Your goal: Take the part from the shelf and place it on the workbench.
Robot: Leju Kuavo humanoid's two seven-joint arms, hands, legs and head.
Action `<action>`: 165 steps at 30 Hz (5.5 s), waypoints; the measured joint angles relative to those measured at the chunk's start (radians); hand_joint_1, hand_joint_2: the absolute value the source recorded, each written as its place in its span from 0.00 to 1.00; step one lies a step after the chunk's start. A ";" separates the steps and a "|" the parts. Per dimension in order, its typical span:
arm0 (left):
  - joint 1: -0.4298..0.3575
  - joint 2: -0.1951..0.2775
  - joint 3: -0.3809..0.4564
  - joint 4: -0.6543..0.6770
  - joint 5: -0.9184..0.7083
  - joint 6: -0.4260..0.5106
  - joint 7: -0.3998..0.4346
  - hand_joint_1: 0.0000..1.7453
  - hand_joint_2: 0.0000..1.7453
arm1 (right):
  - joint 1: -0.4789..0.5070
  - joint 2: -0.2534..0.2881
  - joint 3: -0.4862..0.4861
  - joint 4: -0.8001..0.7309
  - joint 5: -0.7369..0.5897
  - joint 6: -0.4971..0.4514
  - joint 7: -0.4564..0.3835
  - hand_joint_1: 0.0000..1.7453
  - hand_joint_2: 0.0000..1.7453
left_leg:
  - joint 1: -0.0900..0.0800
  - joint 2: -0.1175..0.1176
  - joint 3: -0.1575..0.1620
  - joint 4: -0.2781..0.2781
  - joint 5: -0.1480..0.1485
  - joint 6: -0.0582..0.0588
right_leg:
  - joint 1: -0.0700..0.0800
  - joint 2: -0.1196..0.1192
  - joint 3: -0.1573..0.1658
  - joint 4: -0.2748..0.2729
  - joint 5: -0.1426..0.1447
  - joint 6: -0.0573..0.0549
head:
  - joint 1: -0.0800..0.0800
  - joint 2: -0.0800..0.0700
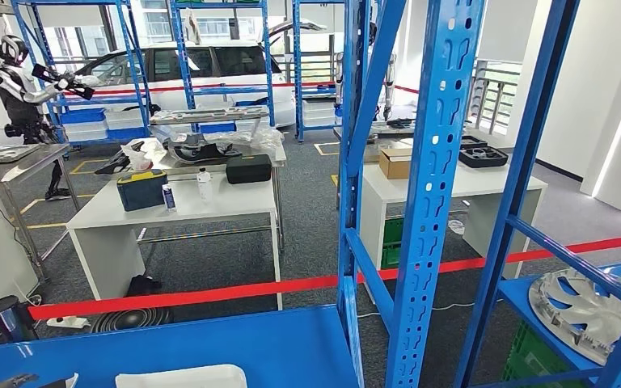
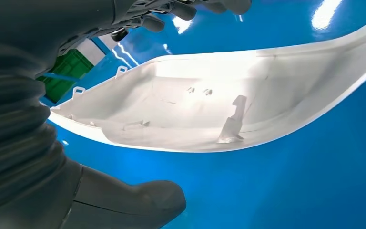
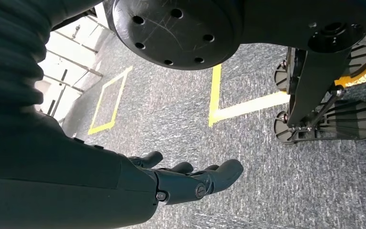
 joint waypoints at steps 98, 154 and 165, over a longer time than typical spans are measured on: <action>0.164 -0.202 0.310 -0.423 1.568 -0.208 -0.085 1.00 1.00 | 0.002 -0.001 -0.080 0.000 0.002 0.000 -0.006 0.00 1.00 | -0.007 0.004 0.005 0.002 -0.002 0.020 | -0.006 0.005 0.009 -0.011 0.007 0.018 | 0.000 0.000; 0.799 -0.255 0.191 -1.237 1.992 -0.311 0.106 1.00 1.00 | 0.007 0.008 -0.122 0.001 0.003 0.001 -0.097 0.00 1.00 | 0.031 0.008 -0.030 0.212 -0.075 -0.047 | 0.003 -0.013 -0.022 -0.011 0.026 -0.020 | 0.003 -0.001; 0.882 -0.269 0.227 -1.307 1.979 -0.298 0.094 1.00 1.00 | 0.013 0.005 -0.120 0.002 0.042 0.005 -0.060 0.00 1.00 | 0.012 0.012 0.056 -0.018 -0.029 0.034 | -0.007 -0.009 -0.109 0.191 -0.118 0.028 | 0.005 -0.002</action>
